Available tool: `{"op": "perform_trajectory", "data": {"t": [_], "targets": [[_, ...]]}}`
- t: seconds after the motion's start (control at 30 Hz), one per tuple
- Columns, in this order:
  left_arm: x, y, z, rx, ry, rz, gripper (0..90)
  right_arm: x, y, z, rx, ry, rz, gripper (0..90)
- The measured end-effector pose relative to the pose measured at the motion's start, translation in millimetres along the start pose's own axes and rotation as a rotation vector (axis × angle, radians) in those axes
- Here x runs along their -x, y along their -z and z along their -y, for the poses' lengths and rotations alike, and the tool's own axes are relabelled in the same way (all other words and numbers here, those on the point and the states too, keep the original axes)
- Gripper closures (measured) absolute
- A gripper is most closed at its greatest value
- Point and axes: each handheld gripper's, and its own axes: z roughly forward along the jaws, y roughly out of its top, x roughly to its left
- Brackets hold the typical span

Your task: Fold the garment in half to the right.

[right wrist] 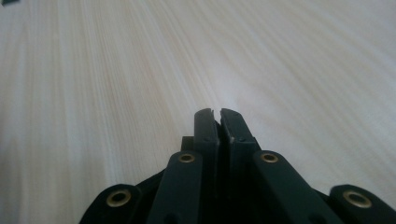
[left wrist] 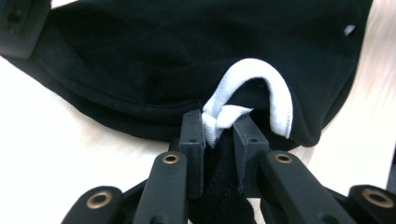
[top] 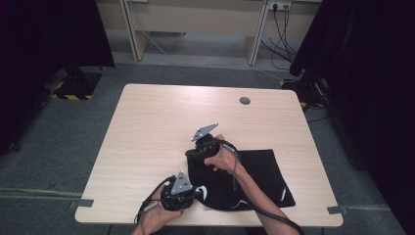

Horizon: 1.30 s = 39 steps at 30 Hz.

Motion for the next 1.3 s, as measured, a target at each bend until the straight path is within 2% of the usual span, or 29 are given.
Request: {"op": "perform_trajectory", "data": {"t": [0.07, 0.1, 0.13, 0.17, 0.2, 0.23, 0.27, 0.33, 0.37, 0.4, 0.47, 0.5, 0.57, 0.7, 0.8, 0.97, 1.1, 1.17, 1.23, 1.3], "targets": [[-3.2, 11.4, -9.1, 0.026, -0.013, -0.001, 76.3, 0.0, 9.8, -7.5, 0.033, 0.003, 0.003, 86.1], [-5.0, 16.5, -14.8, 0.049, -0.031, -0.009, 76.3, -0.3, 14.7, -11.3, 0.047, 0.007, 0.004, 86.1], [-5.2, 25.3, -25.0, 0.073, -0.035, -0.001, 76.3, -0.7, 23.4, -17.4, 0.083, 0.009, 0.001, 86.1], [-5.2, 25.3, -25.0, 0.073, -0.035, -0.001, 76.4, -0.7, 23.4, -17.4, 0.083, 0.009, 0.001, 86.1], [-4.5, 33.6, -37.7, 0.093, -0.053, 0.001, 76.5, -0.8, 35.9, -23.8, 0.125, 0.013, 0.001, 86.1], [-4.2, 36.8, -43.8, 0.099, -0.063, 0.003, 76.6, -0.7, 40.3, -25.4, 0.136, 0.015, 0.002, 86.1], [-4.2, 36.8, -43.8, 0.099, -0.063, 0.003, 76.6, -0.7, 40.3, -25.4, 0.136, 0.015, 0.002, 86.1], [-3.0, 40.3, -60.5, 0.110, -0.085, 0.013, 76.7, 2.0, 58.9, -27.8, 0.179, 0.014, 0.005, 86.1], [-2.3, 39.6, -65.4, 0.113, -0.090, 0.024, 76.7, 3.8, 64.9, -26.9, 0.189, 0.013, 0.008, 86.1], [-1.3, 38.2, -70.0, 0.115, -0.094, 0.060, 76.7, 5.7, 70.9, -25.4, 0.199, 0.011, 0.010, 86.1], [-0.4, 37.0, -75.3, 0.112, -0.098, 0.064, 76.7, 7.6, 77.0, -22.9, 0.212, 0.008, 0.012, 86.1], [1.8, 34.0, -83.1, 0.102, -0.111, 0.047, 76.7, 12.2, 90.8, -15.5, 0.242, -0.006, 0.013, 86.1], [7.4, 28.5, -92.6, 0.090, -0.129, 0.049, 76.7, 16.2, 101.1, -8.4, 0.256, -0.014, 0.020, 86.1], [21.2, 11.7, -114.0, 0.072, -0.166, 0.076, 76.6, 25.8, 123.5, 9.7, 0.283, -0.038, 0.038, 86.0], [31.5, -5.5, -127.1, 0.036, -0.195, 0.088, 76.5, 34.0, 137.8, 24.3, 0.286, -0.056, 0.055, 86.0], [49.3, -37.1, -138.4, -0.021, -0.232, 0.108, 76.2, 47.4, 153.8, 55.7, 0.267, -0.092, 0.086, 85.2], [65.0, -64.4, -140.6, -0.057, -0.251, 0.137, 75.9, 56.1, 164.4, 88.0, 0.257, -0.132, 0.108, 83.7], [69.6, -78.0, -140.0, -0.071, -0.247, 0.150, 75.3, 59.7, 168.1, 102.2, 0.247, -0.141, 0.124, 79.5], [71.0, -89.5, -138.5, -0.077, -0.229, 0.155, 71.9, 64.0, 170.6, 113.8, 0.234, -0.175, 0.162, 67.3], [73.5, -95.8, -136.5, -0.066, -0.227, 0.174, 61.0, 69.0, 172.9, 122.1, 0.205, -0.201, 0.193, 60.3]]}}
